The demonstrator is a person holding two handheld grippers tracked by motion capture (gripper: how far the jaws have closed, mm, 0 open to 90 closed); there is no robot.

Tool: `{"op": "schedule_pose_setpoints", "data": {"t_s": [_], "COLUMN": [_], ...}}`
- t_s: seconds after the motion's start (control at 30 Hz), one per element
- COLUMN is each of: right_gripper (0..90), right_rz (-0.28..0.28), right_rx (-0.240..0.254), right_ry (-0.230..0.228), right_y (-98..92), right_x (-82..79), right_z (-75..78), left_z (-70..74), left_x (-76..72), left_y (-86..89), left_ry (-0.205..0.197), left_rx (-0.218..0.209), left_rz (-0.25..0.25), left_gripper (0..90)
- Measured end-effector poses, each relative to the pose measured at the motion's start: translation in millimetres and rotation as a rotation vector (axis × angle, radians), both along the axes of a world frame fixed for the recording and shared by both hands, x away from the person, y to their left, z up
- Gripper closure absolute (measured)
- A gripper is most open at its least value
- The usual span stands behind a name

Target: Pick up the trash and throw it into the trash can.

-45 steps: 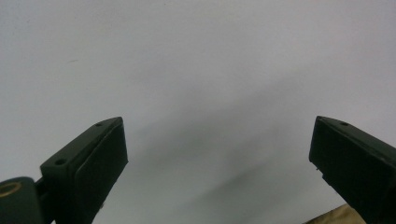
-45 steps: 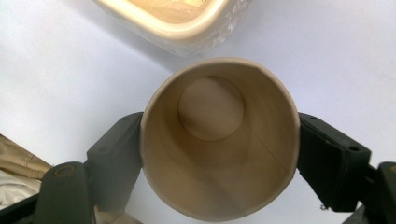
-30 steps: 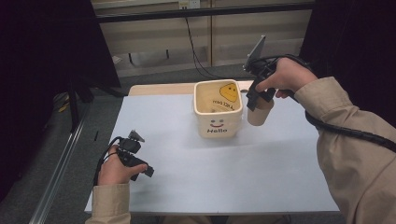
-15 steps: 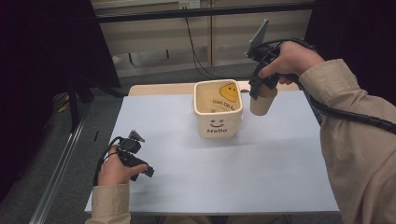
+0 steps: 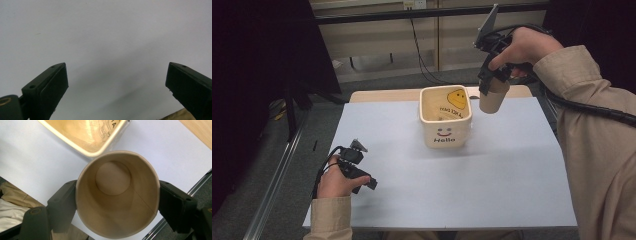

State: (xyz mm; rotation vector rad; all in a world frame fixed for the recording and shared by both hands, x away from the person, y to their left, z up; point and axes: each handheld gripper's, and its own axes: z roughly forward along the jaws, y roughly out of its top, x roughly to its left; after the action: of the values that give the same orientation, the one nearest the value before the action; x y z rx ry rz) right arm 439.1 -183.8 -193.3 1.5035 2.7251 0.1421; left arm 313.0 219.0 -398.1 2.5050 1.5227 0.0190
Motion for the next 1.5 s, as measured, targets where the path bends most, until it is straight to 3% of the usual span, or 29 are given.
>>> {"op": "schedule_pose_setpoints", "data": {"t_s": [0.6,0.93,0.97,1.5], "right_gripper": [22.5,22.5,22.5,22.5], "right_rz": [0.017,0.042,0.043,0.125], "right_rx": [-0.005,-0.001,-0.002,0.012], "right_ry": [-0.004,-0.014,-0.011,-0.026], "right_y": [16.0,31.2,34.1,78.0], "right_x": [11.0,20.2,21.1,33.3], "right_z": [29.6,28.4,28.3,25.7], "left_z": [1.8,2.5,3.0,3.8], "left_x": [0.8,0.4,1.6,-0.1], "left_y": [0.1,-2.5,-1.2,-4.4], "left_ry": [-0.011,-0.008,-0.004,-0.009], "left_rx": [0.004,0.001,0.005,0.004], "left_rz": [-0.023,-0.015,-0.041,-0.025], "left_gripper": [4.1,4.1,4.1,4.1]}}
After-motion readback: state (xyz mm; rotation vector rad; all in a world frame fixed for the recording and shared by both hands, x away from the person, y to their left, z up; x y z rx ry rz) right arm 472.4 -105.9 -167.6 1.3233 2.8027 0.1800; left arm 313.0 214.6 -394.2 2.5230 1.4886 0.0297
